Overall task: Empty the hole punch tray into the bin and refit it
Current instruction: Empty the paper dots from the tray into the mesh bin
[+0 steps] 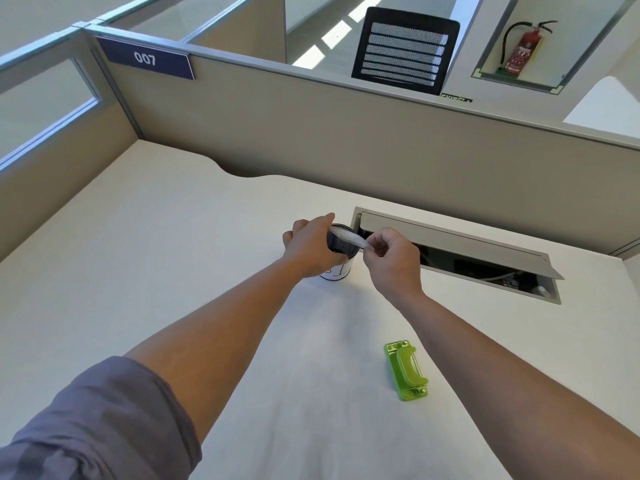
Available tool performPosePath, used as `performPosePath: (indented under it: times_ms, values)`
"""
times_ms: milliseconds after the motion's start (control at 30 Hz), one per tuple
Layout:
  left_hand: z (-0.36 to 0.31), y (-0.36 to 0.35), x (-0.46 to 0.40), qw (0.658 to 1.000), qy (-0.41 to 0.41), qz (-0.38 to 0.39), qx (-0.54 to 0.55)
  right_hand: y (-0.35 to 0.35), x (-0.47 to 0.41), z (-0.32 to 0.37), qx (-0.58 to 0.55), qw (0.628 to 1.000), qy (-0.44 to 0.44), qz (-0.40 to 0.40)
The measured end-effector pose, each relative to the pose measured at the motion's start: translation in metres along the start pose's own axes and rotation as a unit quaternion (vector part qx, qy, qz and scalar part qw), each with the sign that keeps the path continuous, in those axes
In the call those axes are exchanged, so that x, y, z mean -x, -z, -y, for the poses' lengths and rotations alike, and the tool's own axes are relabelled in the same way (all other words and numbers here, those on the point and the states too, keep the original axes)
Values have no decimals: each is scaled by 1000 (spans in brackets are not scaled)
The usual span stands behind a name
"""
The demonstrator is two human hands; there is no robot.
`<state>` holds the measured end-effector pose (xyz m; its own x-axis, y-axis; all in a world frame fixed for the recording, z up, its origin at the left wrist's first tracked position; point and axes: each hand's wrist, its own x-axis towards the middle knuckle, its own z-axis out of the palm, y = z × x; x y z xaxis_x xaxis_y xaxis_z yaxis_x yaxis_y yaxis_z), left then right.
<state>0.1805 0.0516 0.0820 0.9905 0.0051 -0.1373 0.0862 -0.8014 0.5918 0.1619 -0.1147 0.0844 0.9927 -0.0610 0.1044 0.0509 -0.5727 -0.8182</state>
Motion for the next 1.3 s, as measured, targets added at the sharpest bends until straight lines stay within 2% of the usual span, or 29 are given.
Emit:
performPosePath:
  times_ms: [167, 300, 400, 533, 667, 800, 933, 1100, 1300]
  values:
    - [8, -1, -4, 999, -5, 16, -27, -8, -3, -7, 105, 988, 108, 39]
    - [13, -2, -4, 998, -23, 3, -51, -11, -4, -12, 151, 964, 218, 9]
    - [16, -2, -5, 998, -29, 1, -50, -12, -4, -22, 180, 948, 263, 4]
    - [17, -2, -8, 997, -38, -1, -67, -13, -3, -34, 226, 938, 256, 53]
    - [18, -2, -8, 997, -38, -3, -67, -10, -4, -27, 196, 942, 273, 12]
    - [18, -3, -9, 997, -39, -3, -67, -11, -3, -32, 229, 942, 240, 44]
    - [18, -3, -8, 997, -38, -3, -68, -11, -3, -27, 188, 949, 252, 3]
    - [18, -4, -9, 997, -37, 0, -73, -14, -4, -29, 237, 944, 220, 70]
    - [17, -1, -9, 997, -37, 5, -73, -13, -8, -21, 283, 926, 240, 71]
